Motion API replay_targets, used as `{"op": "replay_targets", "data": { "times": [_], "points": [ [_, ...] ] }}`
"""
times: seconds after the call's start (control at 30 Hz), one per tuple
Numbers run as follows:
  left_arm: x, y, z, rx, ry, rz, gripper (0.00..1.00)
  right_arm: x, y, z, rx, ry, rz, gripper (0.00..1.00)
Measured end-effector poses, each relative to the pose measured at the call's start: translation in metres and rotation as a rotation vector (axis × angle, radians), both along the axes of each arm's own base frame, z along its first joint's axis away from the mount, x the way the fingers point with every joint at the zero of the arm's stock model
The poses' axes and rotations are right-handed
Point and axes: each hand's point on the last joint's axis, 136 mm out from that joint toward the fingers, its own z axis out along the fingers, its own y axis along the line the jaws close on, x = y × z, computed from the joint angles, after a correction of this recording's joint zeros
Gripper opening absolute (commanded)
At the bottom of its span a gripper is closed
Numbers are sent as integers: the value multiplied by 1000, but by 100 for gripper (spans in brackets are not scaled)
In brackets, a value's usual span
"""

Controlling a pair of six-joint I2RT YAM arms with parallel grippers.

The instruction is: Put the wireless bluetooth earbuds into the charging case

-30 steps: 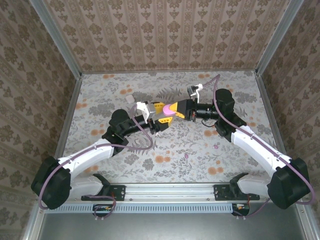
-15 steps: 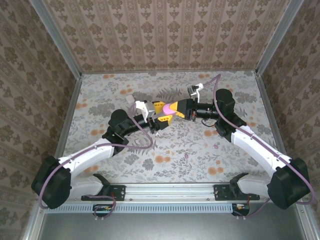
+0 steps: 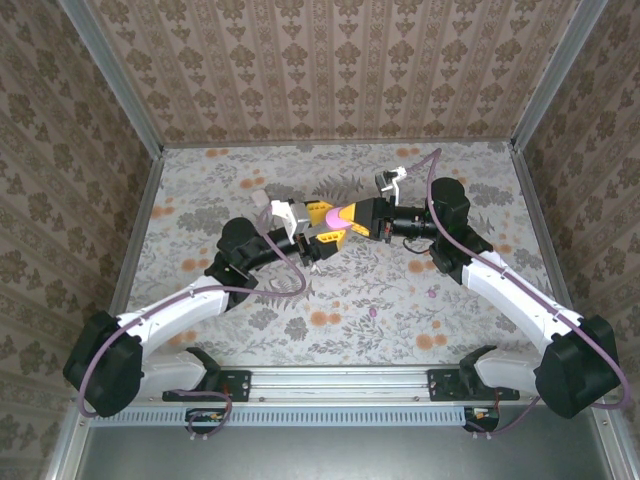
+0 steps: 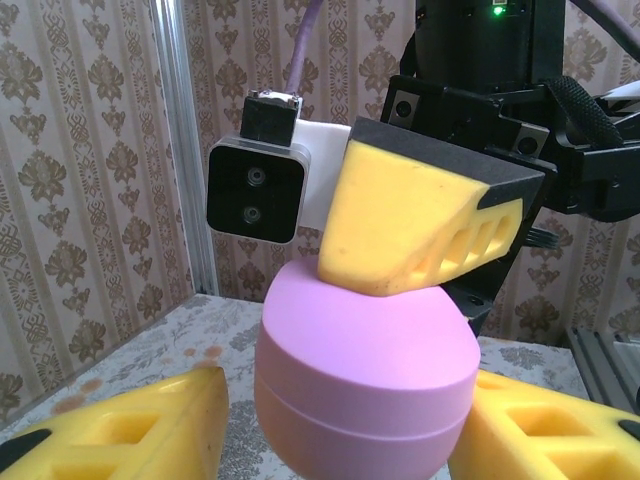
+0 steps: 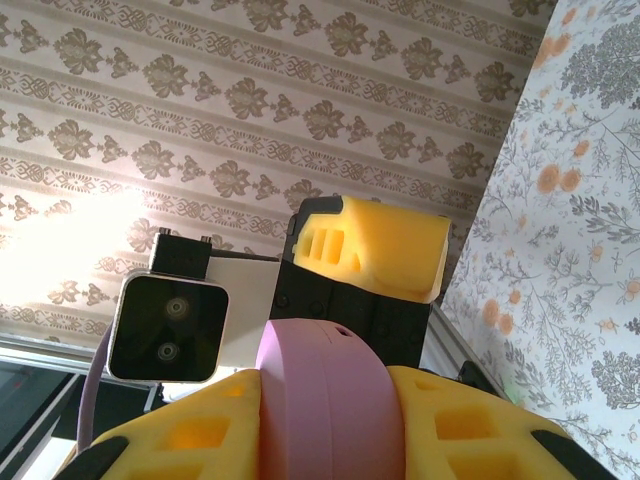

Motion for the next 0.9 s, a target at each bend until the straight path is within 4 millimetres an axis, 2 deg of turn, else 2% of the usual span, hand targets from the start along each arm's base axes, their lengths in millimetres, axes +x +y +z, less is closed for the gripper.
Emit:
{"op": "replay_targets", "data": {
  "times": [0.2,0.9],
  "points": [
    [-1,0,0,1,0,-4,56,0,0,-1,-1,3,0,19],
    [0,-1,-1,3,2,-6,58,0,0,-1,-1,3,0,19]
  ]
}}
